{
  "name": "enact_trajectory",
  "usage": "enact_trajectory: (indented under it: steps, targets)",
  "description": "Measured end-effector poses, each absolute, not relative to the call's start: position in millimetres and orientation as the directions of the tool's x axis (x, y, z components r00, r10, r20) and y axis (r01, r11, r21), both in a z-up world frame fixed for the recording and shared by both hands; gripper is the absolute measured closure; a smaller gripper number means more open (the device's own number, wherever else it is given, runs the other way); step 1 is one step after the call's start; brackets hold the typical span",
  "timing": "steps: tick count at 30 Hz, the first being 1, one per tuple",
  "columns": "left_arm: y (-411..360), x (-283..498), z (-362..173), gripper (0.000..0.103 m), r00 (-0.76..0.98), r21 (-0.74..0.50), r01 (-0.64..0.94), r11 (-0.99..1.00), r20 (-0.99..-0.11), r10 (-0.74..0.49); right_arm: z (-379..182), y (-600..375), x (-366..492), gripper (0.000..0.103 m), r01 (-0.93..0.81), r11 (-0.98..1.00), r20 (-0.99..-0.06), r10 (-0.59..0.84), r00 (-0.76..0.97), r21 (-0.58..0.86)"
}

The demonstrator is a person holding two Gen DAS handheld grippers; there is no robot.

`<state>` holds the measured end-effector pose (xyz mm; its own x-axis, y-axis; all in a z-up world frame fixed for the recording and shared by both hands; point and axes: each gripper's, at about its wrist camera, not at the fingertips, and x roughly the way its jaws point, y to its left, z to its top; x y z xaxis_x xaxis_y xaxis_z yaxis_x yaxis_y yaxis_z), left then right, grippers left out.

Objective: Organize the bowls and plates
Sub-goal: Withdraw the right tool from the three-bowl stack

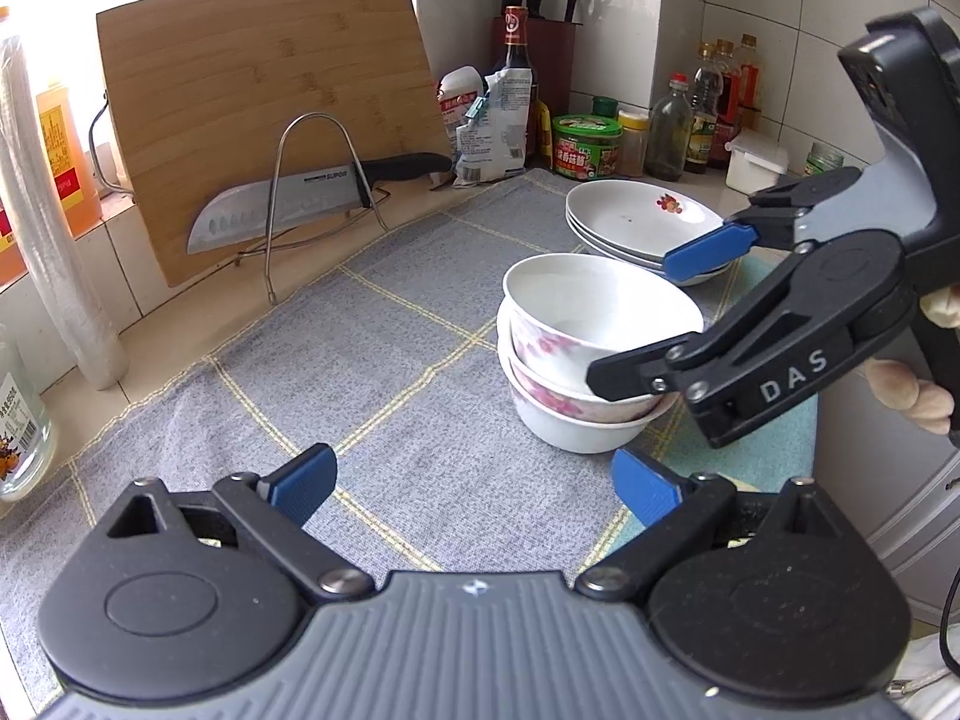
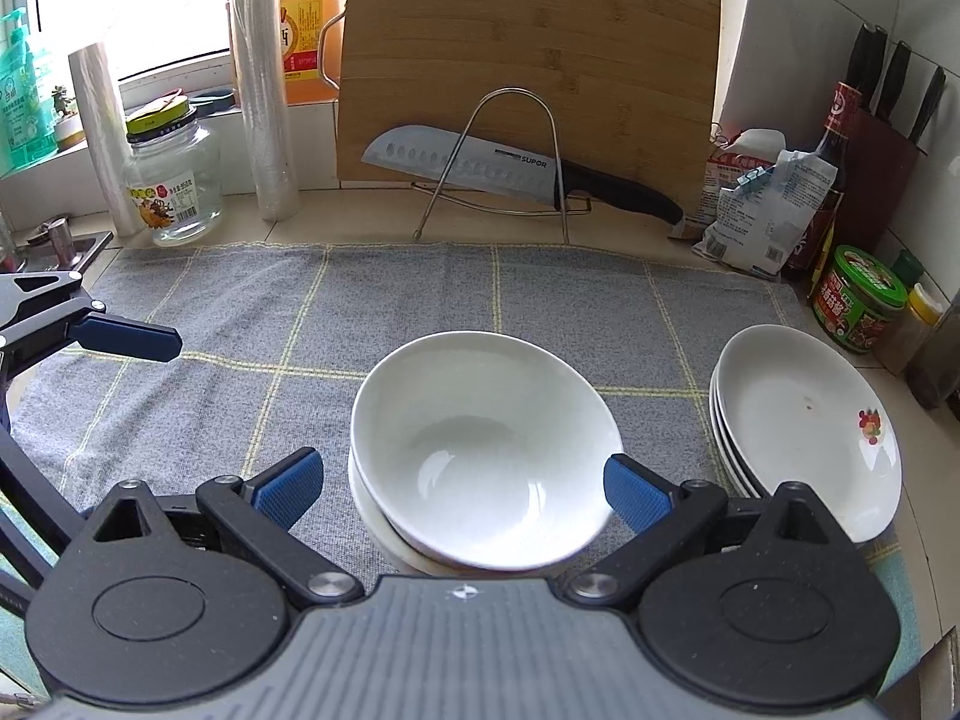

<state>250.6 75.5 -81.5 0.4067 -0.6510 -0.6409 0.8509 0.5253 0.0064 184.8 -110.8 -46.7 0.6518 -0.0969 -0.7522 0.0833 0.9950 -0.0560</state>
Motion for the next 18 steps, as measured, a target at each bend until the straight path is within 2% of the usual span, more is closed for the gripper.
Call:
enact_trajectory:
  steps: [9,11,18]
  targets:
    - [46.4,262.2,-64.7,0.005,0.428,0.003,0.848,0.530,-0.596,-0.680,-56.7,-144.6,150.3,0.001,0.099,0.995,-0.757,-0.077,0.649,-0.017]
    - [36.6,266.6,-62.1,0.002,0.430,-0.013,0.844,0.536,-0.581,-0.691,-59.3,-153.1,149.9,0.001,0.095,0.995,-0.762,-0.057,0.645,0.006]
    - [19.7,280.5,-81.6,0.002,0.447,-0.031,0.807,0.590,-0.622,-0.644,-64.8,-171.4,151.6,0.001,0.048,0.997,-0.763,0.009,0.647,0.053]
